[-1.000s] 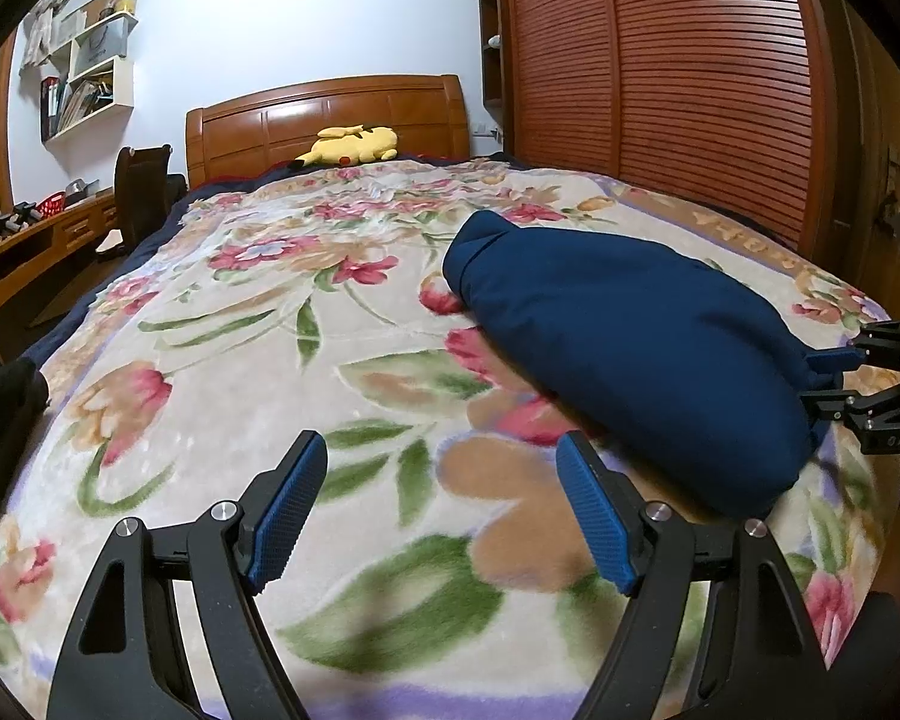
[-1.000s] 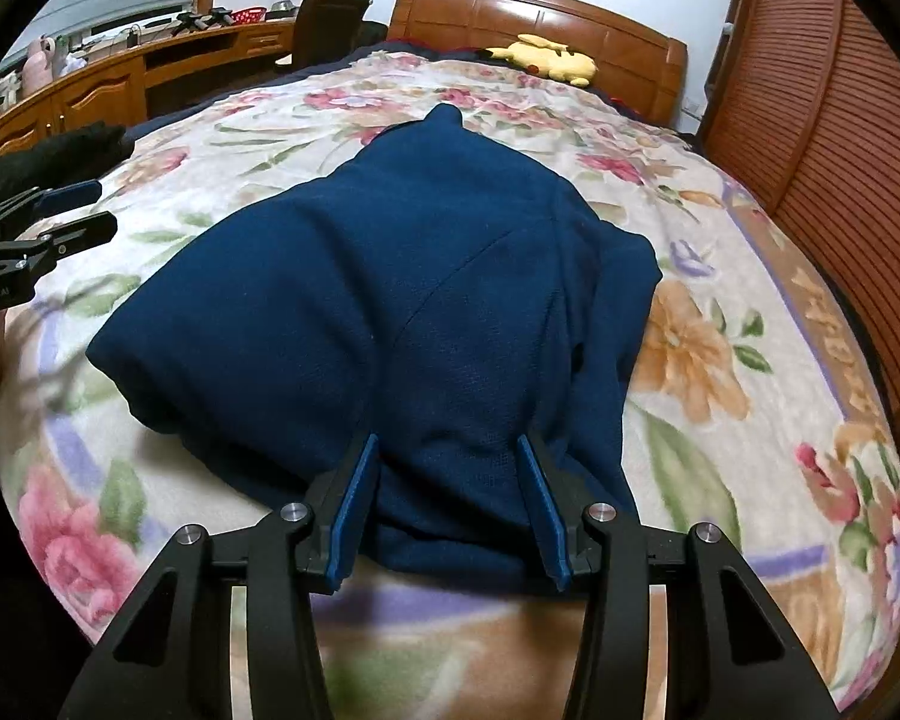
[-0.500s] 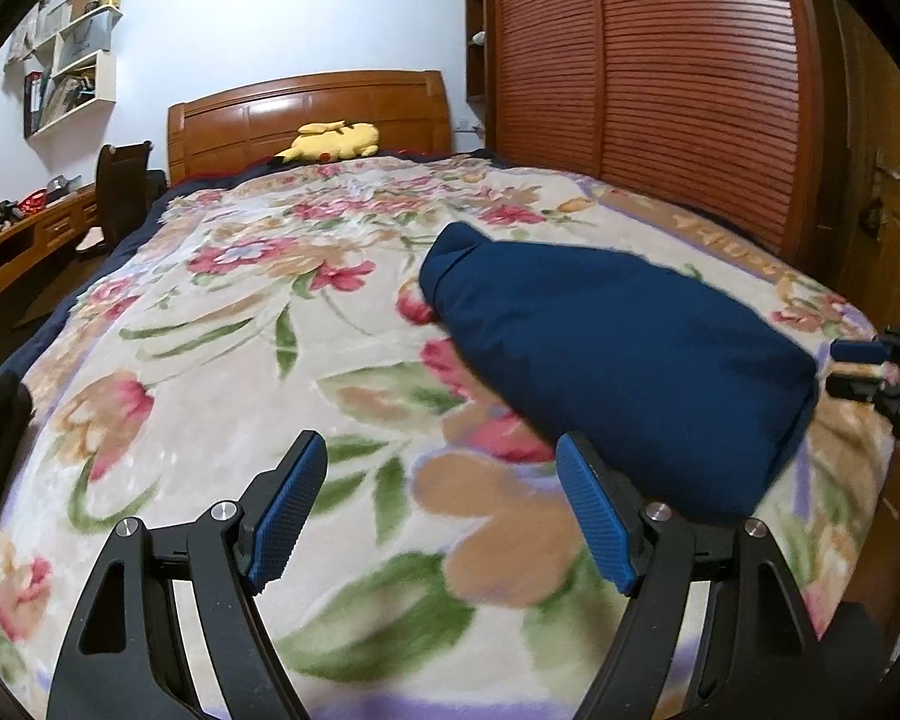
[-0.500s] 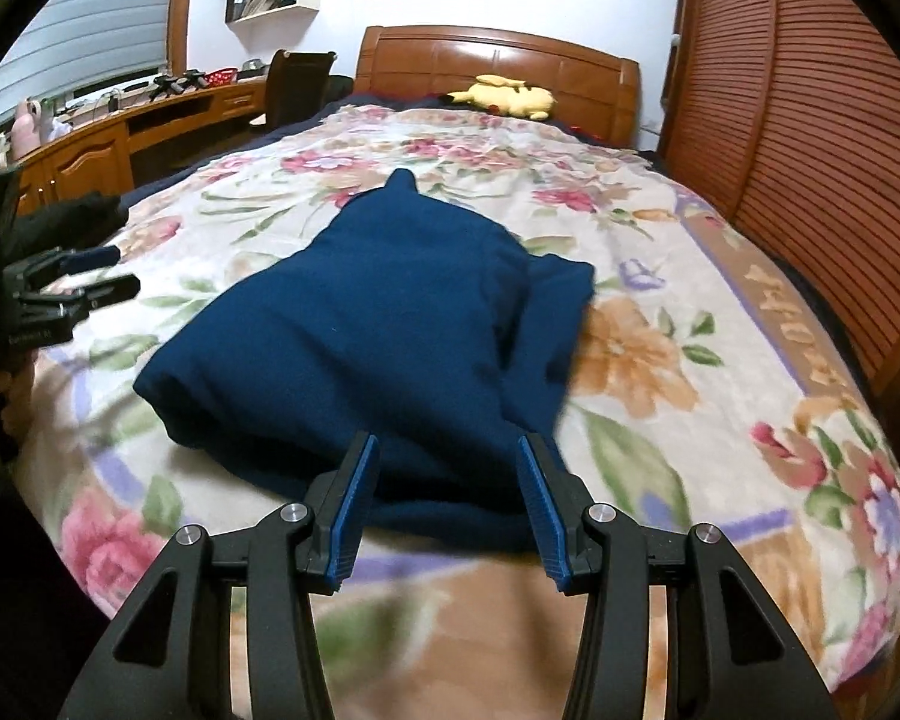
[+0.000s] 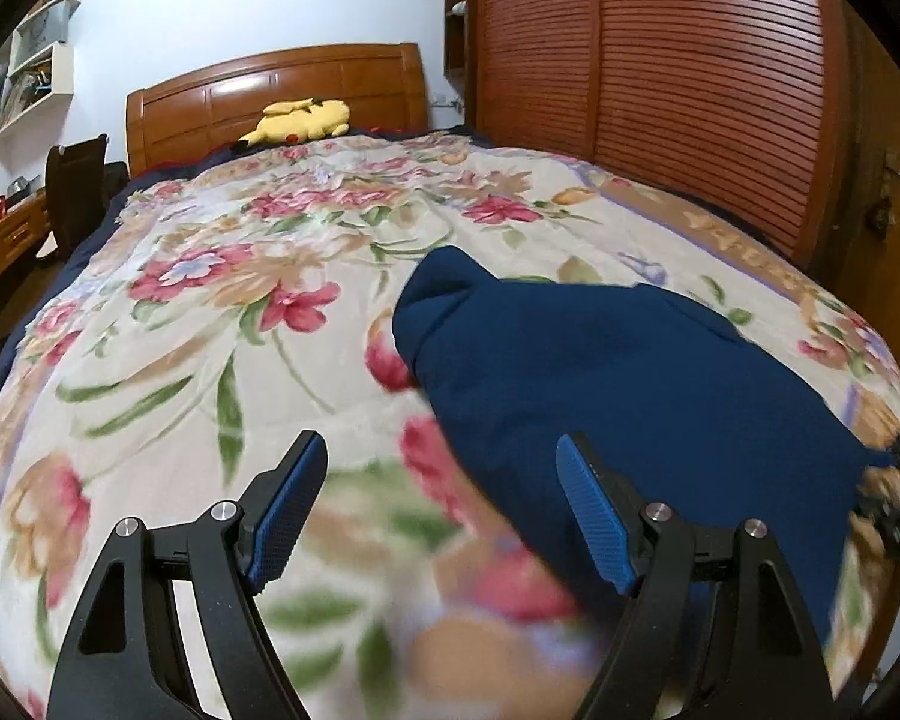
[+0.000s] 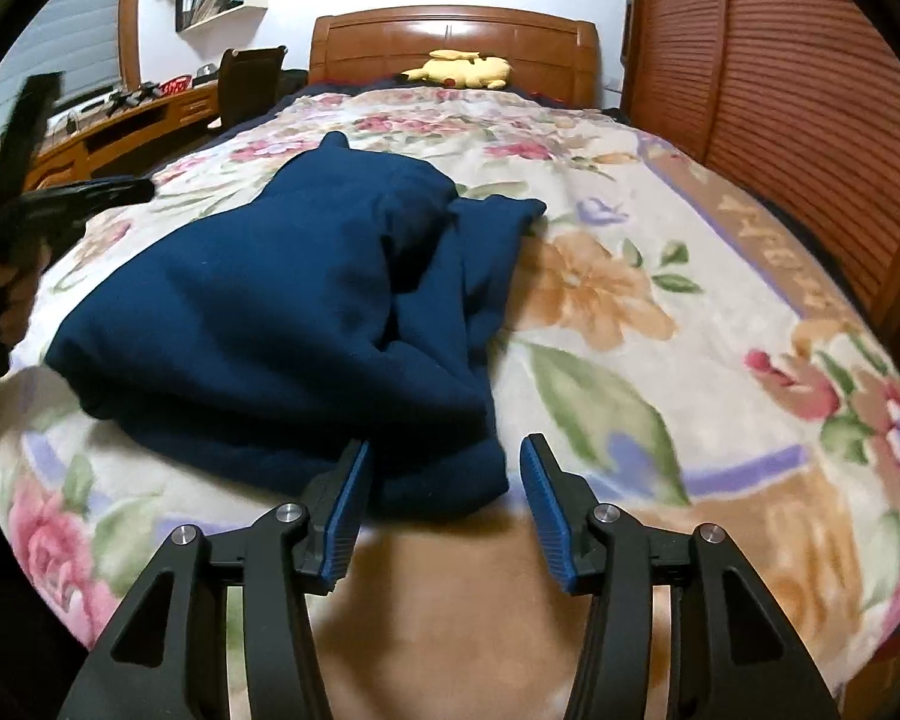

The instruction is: Fold large clothes

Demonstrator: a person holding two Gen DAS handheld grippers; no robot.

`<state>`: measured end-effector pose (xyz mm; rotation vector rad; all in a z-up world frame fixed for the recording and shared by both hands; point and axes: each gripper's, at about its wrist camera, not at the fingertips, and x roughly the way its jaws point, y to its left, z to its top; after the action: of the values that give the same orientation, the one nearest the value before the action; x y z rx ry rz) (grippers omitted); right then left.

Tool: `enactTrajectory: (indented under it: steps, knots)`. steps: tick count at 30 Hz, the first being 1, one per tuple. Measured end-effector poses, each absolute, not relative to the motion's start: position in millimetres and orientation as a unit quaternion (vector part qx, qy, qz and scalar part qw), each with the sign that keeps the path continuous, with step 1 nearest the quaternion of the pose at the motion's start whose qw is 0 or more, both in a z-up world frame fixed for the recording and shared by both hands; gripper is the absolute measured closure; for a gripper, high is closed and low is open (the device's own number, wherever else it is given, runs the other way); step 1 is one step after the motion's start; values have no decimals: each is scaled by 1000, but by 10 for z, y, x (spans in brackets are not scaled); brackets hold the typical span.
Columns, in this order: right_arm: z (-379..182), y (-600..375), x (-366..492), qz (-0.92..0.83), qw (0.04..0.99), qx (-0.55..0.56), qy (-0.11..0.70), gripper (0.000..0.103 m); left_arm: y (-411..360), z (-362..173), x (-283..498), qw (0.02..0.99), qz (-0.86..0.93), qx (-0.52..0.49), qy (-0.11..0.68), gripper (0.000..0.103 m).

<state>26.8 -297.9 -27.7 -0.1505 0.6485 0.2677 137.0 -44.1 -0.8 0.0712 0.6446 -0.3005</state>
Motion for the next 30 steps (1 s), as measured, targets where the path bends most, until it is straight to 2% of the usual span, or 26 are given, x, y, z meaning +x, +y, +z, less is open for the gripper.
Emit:
enactTrajectory:
  steps: [10, 18, 20, 21, 22, 23, 25, 26, 30]
  knots:
    - [-412, -3045, 496, 150, 936, -18, 319, 45, -591, -322, 2461, 916, -124, 8, 381, 23]
    - [-471, -3012, 527, 152, 936, -13, 318, 45, -766, -493, 2790, 902, -130, 6, 412, 23]
    - [-480, -3018, 528, 156, 935, -9, 318, 49, -798, -529, 2851, 894, -140, 7, 426, 25]
    - [-488, -3014, 526, 166, 933, -6, 319, 63, -803, -535, 2872, 890, -149, 1, 431, 33]
    - [-503, -3009, 532, 183, 928, 1, 324, 71, -814, -533, 2888, 885, -165, -6, 436, 48]
    - [-507, -3007, 541, 184, 927, 8, 327, 71, -832, -521, 2907, 883, -170, -6, 438, 53]
    - [-497, -3013, 539, 185, 927, 11, 325, 78, -918, -473, 2881, 882, -171, 14, 440, 82]
    - [-489, -3025, 530, 187, 928, 12, 321, 81, -960, -434, 2864, 881, -171, 26, 440, 87]
    - [-430, -3132, 502, 199, 932, 34, 300, 90, -1114, -89, 2666, 899, -135, 80, 409, 90]
